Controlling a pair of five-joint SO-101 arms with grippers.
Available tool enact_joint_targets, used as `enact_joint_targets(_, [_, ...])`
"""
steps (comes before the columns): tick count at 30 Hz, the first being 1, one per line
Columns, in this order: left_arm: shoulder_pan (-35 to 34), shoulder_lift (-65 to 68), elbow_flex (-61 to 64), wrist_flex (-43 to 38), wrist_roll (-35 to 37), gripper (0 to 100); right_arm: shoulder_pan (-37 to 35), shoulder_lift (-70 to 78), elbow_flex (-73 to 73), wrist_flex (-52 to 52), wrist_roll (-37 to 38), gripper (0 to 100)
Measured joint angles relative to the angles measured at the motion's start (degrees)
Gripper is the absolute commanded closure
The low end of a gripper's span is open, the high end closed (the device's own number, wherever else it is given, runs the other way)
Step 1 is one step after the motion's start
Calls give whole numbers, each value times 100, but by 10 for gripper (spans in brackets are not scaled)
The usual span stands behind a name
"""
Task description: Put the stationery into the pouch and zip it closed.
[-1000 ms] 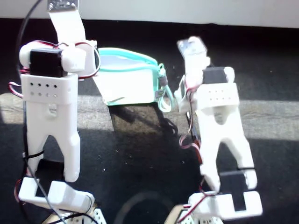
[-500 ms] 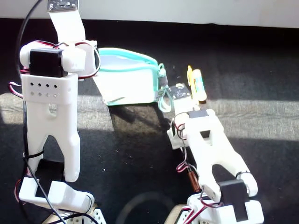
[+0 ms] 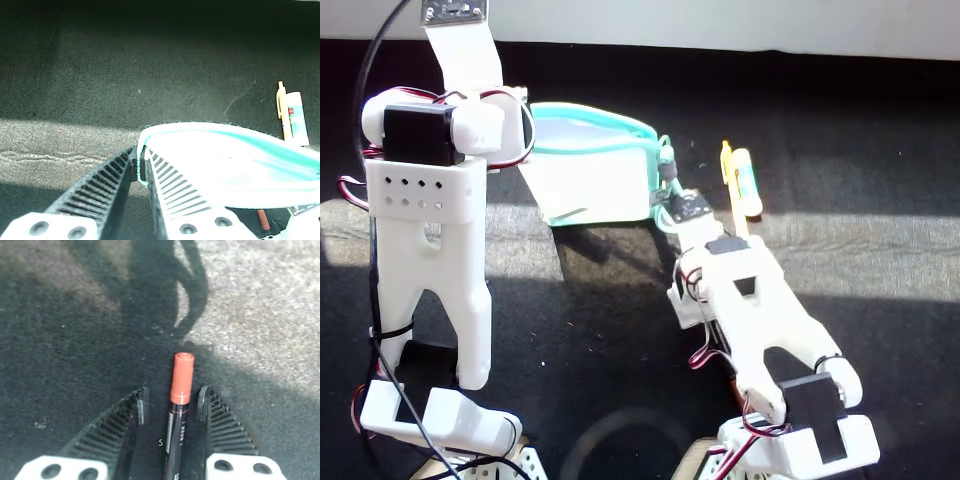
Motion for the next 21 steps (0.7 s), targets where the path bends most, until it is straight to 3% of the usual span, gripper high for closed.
enact_joint_targets(11, [0,0,0,0,0,991,-9,369,-105,0,466,837])
enact_joint_targets(13, [0,0,0,0,0,991,97,747,-325,26,527,867])
enact_joint_targets(16, [0,0,0,0,0,991,220,1380,-809,246,545,998])
enact_joint_targets(21, [0,0,0,0,0,991,378,1811,-1398,624,545,992])
